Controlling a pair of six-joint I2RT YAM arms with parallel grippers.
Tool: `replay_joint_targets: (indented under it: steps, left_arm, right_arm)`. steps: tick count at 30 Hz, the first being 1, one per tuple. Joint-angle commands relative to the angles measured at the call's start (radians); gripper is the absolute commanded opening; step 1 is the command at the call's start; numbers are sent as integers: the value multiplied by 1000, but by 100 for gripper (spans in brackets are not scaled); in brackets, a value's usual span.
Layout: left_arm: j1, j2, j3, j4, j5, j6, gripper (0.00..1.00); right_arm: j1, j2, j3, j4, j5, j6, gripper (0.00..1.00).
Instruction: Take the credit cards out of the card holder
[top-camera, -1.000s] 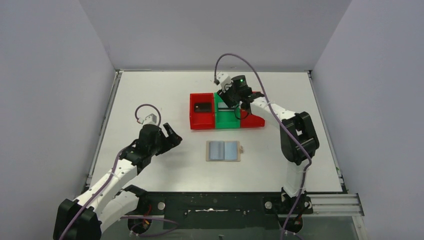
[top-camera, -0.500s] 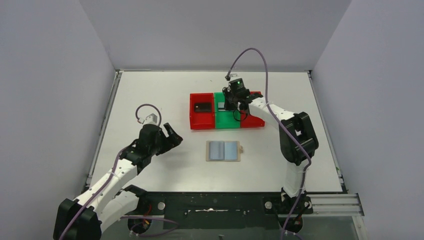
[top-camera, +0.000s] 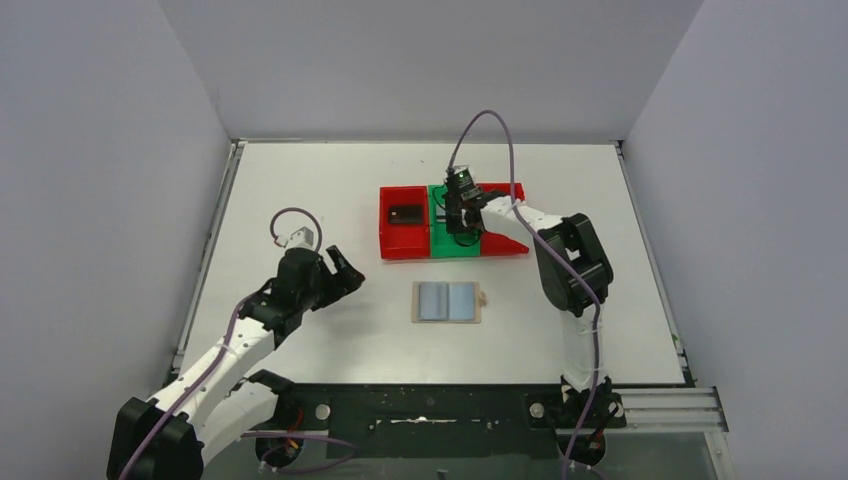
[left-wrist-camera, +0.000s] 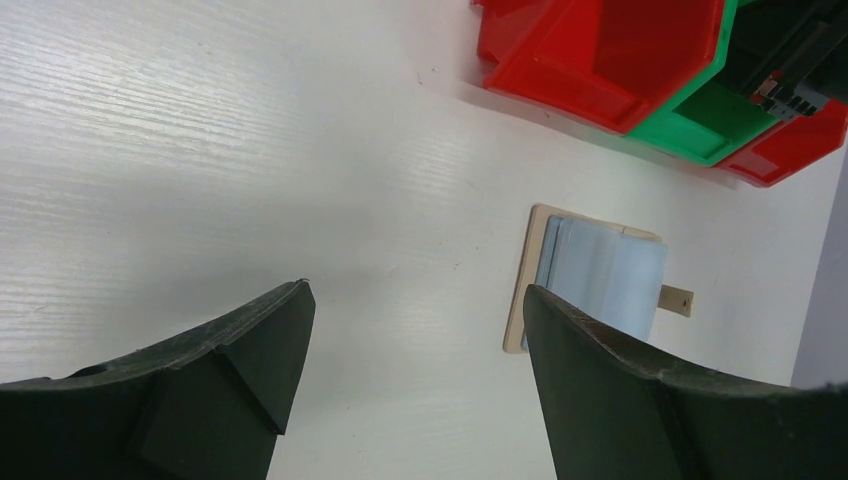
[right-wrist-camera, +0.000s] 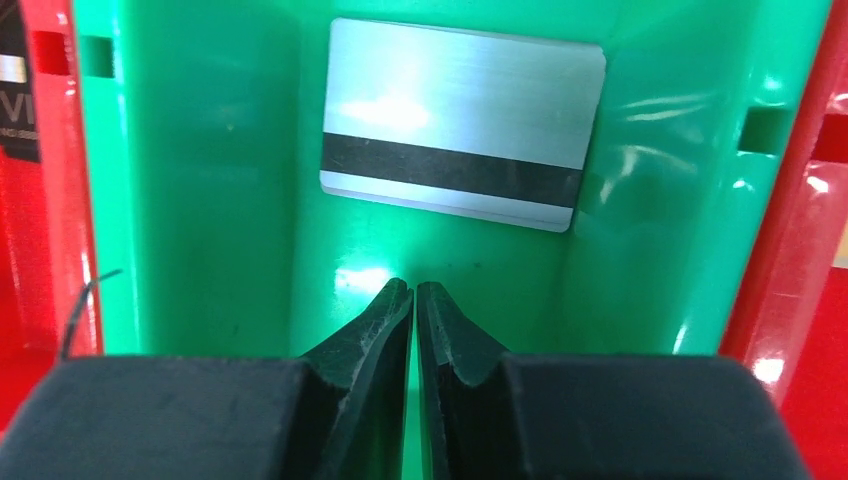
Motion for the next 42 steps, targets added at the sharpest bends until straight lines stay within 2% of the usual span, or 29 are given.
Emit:
replay_joint_targets:
  steps: [1, 10, 29, 33, 37, 42]
  left_arm:
    - [7, -3, 5, 47, 9, 6, 77]
    - [8, -11, -1, 46, 6, 4, 77]
    - [10, -3, 5, 45, 9, 7, 77]
    - [10, -2, 1, 48, 11, 8, 77]
    - [10, 13, 0, 63, 27, 6, 77]
    - [10, 26, 9, 75, 32, 5, 77]
  right_arm:
    - [10, 18, 61, 27, 70, 7, 10]
    - [8, 81, 123, 15, 97, 5, 12]
    - [8, 133, 149, 34, 162, 5, 15]
    - [10, 79, 113, 39, 115, 2, 21]
    - [18, -33, 88, 57, 39, -21, 33]
    - [28, -174, 56, 60, -3, -42, 42]
